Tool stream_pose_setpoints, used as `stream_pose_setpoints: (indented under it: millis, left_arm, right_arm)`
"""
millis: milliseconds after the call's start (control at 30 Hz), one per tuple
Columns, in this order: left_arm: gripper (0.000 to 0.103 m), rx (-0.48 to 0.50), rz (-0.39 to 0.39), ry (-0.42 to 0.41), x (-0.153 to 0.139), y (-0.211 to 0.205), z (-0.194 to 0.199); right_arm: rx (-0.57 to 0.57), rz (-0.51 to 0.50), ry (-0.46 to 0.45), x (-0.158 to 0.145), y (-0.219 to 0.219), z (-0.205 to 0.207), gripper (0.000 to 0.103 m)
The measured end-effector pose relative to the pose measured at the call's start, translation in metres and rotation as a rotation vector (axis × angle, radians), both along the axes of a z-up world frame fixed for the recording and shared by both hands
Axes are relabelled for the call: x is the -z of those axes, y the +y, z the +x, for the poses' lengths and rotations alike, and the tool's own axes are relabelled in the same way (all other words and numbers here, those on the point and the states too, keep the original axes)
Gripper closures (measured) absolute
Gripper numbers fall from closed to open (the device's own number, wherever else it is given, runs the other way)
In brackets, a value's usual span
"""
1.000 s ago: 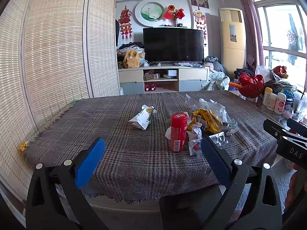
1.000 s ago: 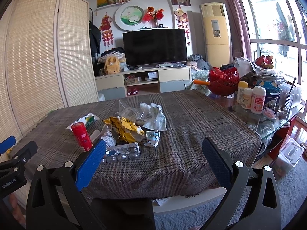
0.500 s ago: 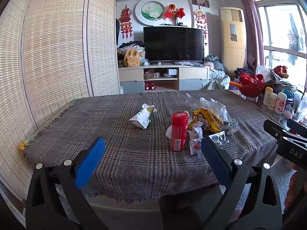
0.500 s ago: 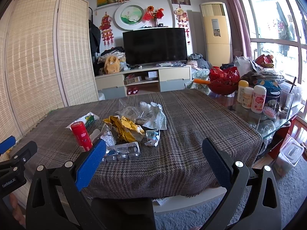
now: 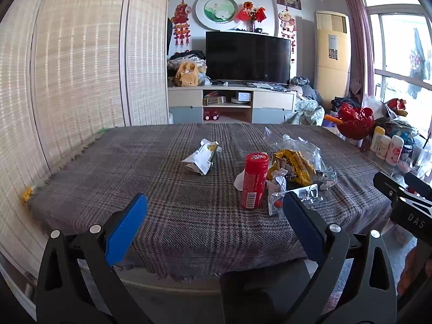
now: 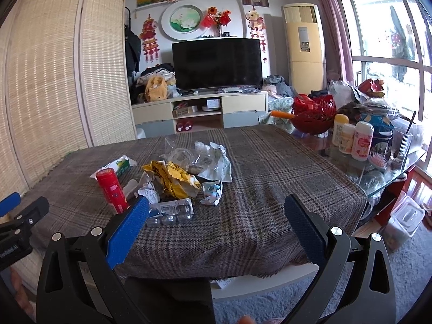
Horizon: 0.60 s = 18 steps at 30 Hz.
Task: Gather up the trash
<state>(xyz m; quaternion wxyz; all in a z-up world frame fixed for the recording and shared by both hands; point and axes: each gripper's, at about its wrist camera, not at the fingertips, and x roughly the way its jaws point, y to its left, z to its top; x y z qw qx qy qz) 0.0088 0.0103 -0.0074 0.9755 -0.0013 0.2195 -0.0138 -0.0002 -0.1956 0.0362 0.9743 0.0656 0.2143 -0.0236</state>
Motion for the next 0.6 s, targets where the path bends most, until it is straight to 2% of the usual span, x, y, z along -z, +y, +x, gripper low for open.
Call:
stream_pose_setpoints:
  millis: [200, 433, 600]
  left_arm:
    - [0.008, 0.006, -0.021, 0.022, 0.005, 0.003, 0.003]
    - [0.008, 0.002, 0.016, 0.051, 0.009, -0.001, 0.01]
    - [0.008, 0.006, -0.002, 0.086, 0.011, -0.002, 0.019]
  right_arm:
    - [0.008, 0.068, 0.041, 0.006, -0.013, 0.009, 0.003]
    - [-0.035, 0.05, 0.071, 0.009, -0.01, 0.017, 0.003]
    - [-0.031, 0.039, 0.104, 0.011, -0.013, 0.028, 0.003]
